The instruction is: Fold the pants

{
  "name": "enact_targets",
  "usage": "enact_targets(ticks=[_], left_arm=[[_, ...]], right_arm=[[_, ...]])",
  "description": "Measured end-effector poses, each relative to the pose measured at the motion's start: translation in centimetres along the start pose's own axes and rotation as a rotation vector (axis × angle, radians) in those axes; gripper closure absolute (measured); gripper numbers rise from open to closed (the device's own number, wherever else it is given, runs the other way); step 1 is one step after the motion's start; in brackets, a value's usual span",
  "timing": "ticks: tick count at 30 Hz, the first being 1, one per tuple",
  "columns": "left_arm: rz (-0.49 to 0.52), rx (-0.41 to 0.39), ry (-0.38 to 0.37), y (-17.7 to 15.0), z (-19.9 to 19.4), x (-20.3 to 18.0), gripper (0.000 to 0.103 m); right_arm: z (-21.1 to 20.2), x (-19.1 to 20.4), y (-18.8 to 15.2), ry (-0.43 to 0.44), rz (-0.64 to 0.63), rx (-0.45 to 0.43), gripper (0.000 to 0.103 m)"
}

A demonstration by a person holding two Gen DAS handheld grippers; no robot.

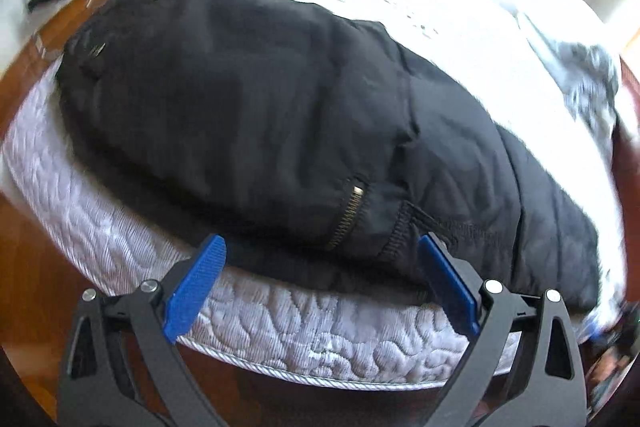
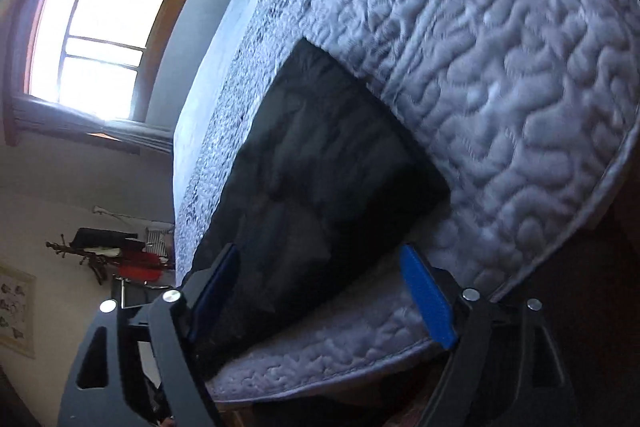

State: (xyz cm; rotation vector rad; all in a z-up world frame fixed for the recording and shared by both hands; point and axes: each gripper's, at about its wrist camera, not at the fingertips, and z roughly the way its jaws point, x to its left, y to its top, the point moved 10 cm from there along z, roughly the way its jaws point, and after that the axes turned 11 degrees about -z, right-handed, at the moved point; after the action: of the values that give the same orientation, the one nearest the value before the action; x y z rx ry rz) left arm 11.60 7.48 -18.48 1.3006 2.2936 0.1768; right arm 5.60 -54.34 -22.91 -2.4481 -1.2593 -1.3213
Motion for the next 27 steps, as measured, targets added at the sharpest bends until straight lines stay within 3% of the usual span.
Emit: enact_targets(ticks=[4,12,15,20,21,22,27], left_arm=[[-0.168,0.011,-0.066,1.2,-0.6,2.9,0.007],[-0.337,0.044,-0.085,1.5,0.0,6.7,0.007],[-0.422,0.031,-0.085,2.1,0.5,8.0,0.007],[-0.489,0.06,-0.141,2.4,1.2,8.7,0.007],[-0.499,0.062,-0.153,2.3,1.1,9.1,0.007],[-0.515,0.063,-0.171,2.4,1.1,9.1,0.007],[-0.595,0.048,-0.256,3.2,0.5,10.3,0.007]], right_arm=[[2.1,0.5,0.0,-0.022,0.009,0.025,0.019],[4.8,0.0,-0.1,-0.069,0.021,0.014,0.019],[5.0,1.2,0.9,-0.057,-0.017,-0.036,0.042],[5.2,2.6,2.3,-0.032,-0.06,-0.045,0.072],[5.0,3.0,2.9,-0.024,-0.069,-0.058,0.083],[4.9,3.4,3.4,-0.014,-0.077,-0.066,0.088],[3.4,5.2,4.7,-0.036,-0.179,-0.119,0.093]])
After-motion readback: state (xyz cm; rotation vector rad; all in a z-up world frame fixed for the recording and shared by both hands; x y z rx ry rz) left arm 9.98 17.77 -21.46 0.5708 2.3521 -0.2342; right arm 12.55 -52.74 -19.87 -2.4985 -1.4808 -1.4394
